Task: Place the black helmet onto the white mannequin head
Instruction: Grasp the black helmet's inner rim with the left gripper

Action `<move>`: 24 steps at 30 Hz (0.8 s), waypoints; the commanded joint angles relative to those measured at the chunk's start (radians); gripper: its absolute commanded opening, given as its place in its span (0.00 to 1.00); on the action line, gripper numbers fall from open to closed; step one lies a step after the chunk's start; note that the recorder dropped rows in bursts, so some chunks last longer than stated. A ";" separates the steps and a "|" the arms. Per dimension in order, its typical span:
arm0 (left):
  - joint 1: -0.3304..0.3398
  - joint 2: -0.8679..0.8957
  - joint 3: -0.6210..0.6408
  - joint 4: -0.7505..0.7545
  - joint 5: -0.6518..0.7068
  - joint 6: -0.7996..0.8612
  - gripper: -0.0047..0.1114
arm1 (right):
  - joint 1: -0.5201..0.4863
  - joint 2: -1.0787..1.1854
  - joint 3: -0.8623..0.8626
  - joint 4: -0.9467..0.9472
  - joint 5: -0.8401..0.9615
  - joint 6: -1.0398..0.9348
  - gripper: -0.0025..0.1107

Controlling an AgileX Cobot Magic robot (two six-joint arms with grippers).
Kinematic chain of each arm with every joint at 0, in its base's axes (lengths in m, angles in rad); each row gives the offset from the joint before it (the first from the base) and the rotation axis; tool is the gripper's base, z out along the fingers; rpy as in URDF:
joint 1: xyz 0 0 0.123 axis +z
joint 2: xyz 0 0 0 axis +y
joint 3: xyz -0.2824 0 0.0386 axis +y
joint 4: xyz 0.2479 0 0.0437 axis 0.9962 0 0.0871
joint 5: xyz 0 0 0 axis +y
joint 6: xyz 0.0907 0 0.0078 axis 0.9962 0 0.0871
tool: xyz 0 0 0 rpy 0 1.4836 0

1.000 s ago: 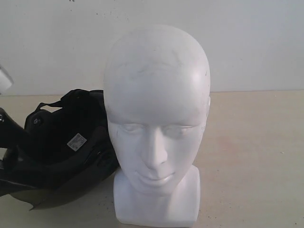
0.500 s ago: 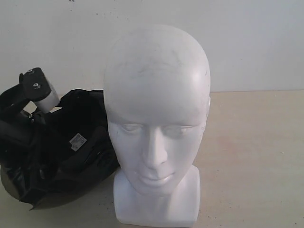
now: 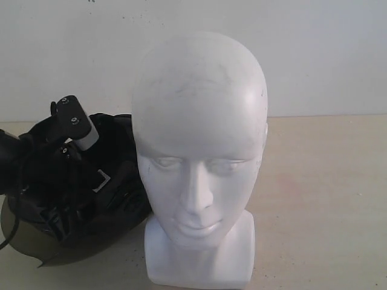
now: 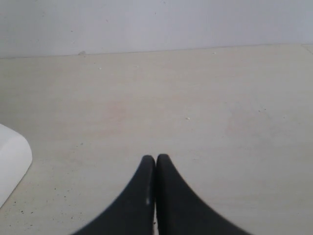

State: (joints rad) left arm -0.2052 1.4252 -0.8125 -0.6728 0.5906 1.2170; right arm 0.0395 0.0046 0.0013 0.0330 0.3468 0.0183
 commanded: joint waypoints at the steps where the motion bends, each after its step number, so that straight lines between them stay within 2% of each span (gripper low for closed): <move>1: -0.005 0.023 -0.007 -0.047 -0.023 0.039 0.73 | 0.001 -0.005 -0.001 0.001 -0.010 0.001 0.02; 8: -0.005 0.050 -0.007 -0.101 -0.059 0.101 0.73 | 0.001 -0.005 -0.001 0.001 -0.010 0.001 0.02; 24: -0.005 0.129 -0.007 -0.097 -0.090 0.123 0.73 | 0.001 -0.005 -0.001 0.001 -0.010 0.004 0.02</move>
State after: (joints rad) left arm -0.2052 1.5432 -0.8132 -0.7613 0.5193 1.3292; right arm 0.0395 0.0046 0.0013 0.0330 0.3468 0.0221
